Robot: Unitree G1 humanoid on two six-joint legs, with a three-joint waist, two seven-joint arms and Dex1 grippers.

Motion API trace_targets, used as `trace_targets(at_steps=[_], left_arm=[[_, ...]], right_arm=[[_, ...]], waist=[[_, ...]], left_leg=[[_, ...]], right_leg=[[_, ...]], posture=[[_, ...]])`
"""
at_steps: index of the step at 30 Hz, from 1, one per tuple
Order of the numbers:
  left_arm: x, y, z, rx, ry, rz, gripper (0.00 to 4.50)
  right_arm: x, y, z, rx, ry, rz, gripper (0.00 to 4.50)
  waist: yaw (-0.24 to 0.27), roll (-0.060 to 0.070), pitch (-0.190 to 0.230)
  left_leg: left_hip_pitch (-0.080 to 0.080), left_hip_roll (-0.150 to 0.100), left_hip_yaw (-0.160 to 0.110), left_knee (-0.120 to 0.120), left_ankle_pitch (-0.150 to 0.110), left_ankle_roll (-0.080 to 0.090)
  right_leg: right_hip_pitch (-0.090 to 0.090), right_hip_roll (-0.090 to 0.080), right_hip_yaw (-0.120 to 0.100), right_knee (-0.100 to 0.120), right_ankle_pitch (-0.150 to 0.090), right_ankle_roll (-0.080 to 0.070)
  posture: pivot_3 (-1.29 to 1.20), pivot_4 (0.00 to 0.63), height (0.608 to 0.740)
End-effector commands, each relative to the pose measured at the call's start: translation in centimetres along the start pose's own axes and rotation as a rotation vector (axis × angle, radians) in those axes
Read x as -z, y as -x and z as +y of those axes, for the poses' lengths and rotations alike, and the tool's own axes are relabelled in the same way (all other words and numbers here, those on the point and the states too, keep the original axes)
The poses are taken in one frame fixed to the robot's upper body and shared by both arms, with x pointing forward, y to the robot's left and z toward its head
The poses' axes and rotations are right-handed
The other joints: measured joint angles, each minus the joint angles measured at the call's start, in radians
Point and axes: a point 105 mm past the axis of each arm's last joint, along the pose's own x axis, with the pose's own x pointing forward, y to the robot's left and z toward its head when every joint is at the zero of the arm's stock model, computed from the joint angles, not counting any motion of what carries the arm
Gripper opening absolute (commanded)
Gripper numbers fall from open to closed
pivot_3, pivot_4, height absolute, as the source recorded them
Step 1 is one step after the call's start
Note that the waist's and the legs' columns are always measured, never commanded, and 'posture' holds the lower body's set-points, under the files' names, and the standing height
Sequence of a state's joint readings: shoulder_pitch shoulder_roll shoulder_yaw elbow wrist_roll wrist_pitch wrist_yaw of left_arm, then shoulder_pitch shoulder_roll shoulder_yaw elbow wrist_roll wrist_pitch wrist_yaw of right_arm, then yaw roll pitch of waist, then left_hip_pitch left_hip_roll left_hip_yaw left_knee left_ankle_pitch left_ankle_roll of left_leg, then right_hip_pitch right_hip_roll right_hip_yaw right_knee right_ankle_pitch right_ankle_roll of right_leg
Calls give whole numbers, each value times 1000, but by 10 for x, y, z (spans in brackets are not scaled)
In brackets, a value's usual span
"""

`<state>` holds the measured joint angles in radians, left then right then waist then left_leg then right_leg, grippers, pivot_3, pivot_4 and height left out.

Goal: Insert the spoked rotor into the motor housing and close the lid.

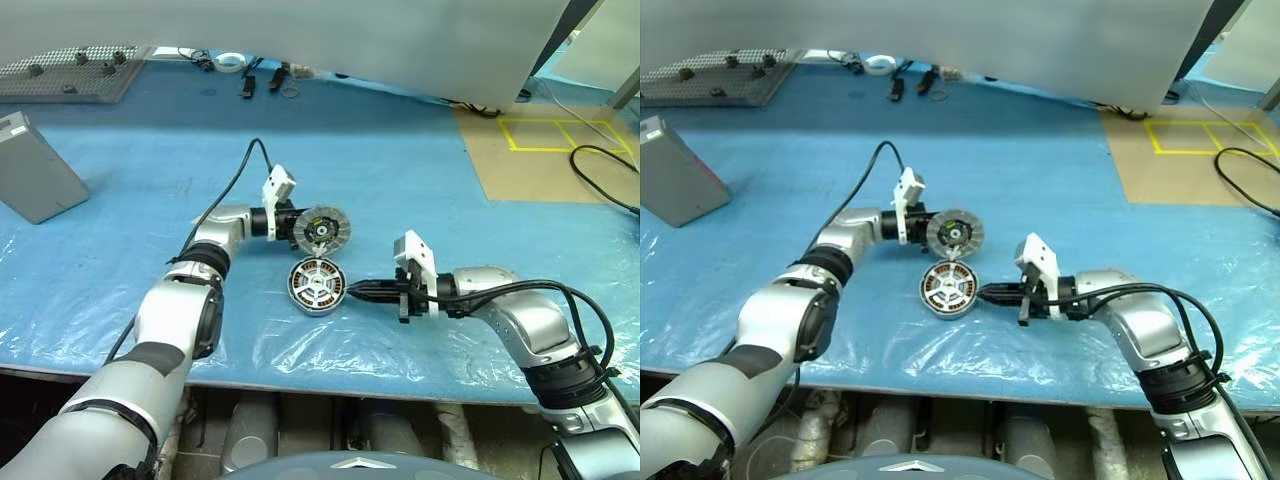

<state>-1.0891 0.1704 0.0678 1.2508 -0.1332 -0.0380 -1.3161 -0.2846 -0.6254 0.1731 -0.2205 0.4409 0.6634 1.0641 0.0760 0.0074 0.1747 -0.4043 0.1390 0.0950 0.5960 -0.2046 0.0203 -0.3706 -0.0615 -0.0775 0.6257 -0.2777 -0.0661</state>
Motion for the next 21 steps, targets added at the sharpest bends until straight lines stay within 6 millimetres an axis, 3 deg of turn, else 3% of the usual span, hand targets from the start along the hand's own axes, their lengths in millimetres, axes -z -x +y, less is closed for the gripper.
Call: trace_targets(at_steps=[1, 5, 8, 13, 21], left_arm=[[-32, -13, -16, 148, -124, -31, 38], [-31, -24, -41, 342, -208, 26, 38], [-19, -27, -55, 440, -248, 84, 38], [3, -24, -64, 489, -272, 166, 38], [33, -2, -72, 542, -313, 297, 38]], right_arm=[[-12, 4, 5, -6, 37, -35, 0], [-12, 4, 5, -3, 36, -32, 0], [-12, 4, 5, 1, 38, -32, 0], [-12, 3, 4, 9, 37, -38, 0], [-11, 1, 2, 25, 28, -51, 0]], waist=[[1, 0, 0], [3, 0, 0], [5, 0, 0], [1, 0, 0], [1, 0, 0]], left_leg=[[0, 0, 0, 0, 0, 0], [0, 0, 0, -1, 0, 0], [0, 0, 0, -1, 0, 0], [1, 0, 0, -1, 0, 0], [1, 0, 0, -1, 0, 0]], right_leg=[[0, 0, 0, 0, 0, 0], [0, 0, 0, -1, 0, 0], [0, 0, 0, -1, 0, 0], [0, 0, 0, 0, 0, 0], [0, 0, 0, 0, -1, -2]], posture=[[0, 150, 740], [0, 150, 740], [0, 150, 740], [0, 150, 740], [0, 150, 740]])
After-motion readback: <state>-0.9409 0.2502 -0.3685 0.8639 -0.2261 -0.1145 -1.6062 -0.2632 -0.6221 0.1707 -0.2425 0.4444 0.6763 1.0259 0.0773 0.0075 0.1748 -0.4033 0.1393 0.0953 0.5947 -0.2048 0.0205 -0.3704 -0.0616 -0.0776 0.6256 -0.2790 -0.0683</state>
